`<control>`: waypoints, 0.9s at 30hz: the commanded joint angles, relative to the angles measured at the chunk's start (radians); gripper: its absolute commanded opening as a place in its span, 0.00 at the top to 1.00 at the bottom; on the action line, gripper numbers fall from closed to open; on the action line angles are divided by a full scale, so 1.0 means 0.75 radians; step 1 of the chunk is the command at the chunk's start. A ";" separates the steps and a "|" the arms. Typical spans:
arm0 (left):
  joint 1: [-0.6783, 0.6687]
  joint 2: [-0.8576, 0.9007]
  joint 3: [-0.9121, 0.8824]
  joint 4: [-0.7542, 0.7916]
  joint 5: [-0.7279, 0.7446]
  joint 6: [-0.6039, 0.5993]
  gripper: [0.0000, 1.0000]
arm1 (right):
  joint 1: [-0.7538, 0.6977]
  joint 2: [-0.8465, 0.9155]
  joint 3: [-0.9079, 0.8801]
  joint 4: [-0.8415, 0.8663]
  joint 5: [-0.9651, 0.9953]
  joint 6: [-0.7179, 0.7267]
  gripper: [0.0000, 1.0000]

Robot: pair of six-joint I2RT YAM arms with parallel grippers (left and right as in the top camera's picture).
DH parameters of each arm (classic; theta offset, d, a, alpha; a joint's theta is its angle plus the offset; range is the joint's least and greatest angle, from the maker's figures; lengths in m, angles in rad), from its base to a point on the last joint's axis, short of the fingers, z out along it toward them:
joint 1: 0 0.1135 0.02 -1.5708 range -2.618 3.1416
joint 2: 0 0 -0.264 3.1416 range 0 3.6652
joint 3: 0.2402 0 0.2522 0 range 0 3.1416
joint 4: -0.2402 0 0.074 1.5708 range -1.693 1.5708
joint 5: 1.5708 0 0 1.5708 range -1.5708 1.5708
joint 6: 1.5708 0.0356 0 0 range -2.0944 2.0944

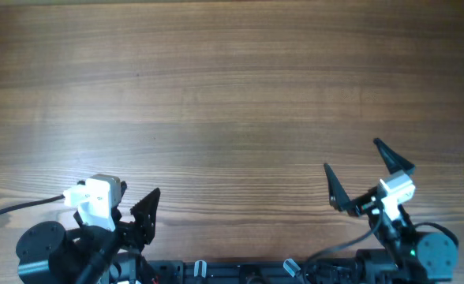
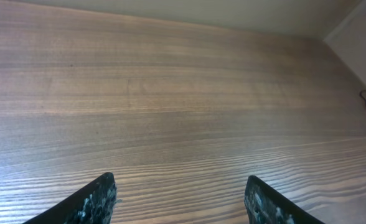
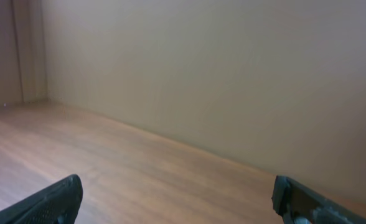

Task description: Untangle cables

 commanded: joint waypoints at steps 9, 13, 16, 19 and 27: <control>0.007 -0.010 -0.003 0.037 -0.007 0.030 0.25 | 0.001 -0.026 -0.263 0.167 0.118 0.123 0.00; 0.007 -0.010 -0.003 0.047 -0.008 0.030 0.25 | 0.001 -0.026 -0.319 0.125 0.119 0.124 0.00; 0.007 -0.010 -0.003 0.055 -0.008 0.030 0.24 | 0.001 -0.021 -0.329 0.113 0.120 0.124 0.00; 0.007 -0.010 -0.003 0.066 -0.009 0.030 0.24 | 0.001 -0.020 -0.329 0.107 0.189 0.164 0.00; 0.007 -0.010 -0.003 0.065 -0.008 0.030 0.18 | 0.001 0.097 -0.329 0.105 0.190 0.155 0.00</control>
